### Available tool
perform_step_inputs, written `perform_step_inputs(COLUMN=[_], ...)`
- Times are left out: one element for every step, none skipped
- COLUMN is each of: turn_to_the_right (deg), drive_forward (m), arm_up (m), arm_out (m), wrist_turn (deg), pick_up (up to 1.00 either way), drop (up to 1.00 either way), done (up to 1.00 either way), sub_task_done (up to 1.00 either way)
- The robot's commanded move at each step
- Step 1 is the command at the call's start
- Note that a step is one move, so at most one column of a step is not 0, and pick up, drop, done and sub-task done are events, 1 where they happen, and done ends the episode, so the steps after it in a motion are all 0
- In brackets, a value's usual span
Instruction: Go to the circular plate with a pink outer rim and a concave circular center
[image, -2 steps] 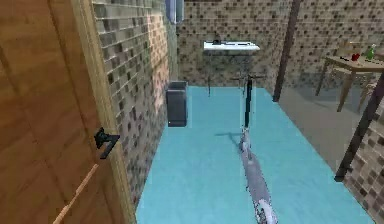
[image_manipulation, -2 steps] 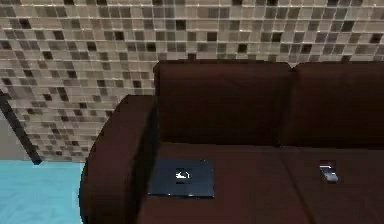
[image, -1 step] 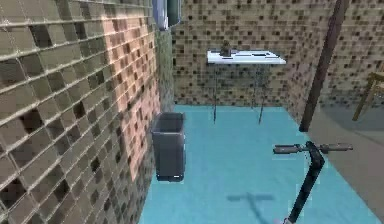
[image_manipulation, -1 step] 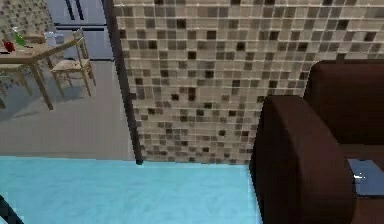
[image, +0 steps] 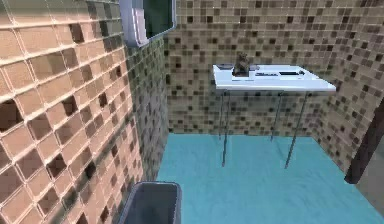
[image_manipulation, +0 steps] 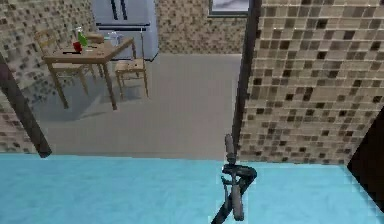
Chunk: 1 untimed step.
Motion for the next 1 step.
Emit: perform_step_inputs(turn_to_the_right=[15.0], drive_forward=[0.00], arm_up=[0.00], arm_out=[0.00], wrist_turn=[0.0], pick_up=[0.00], drop=[0.00], done=[0.00], sub_task_done=[0.00])
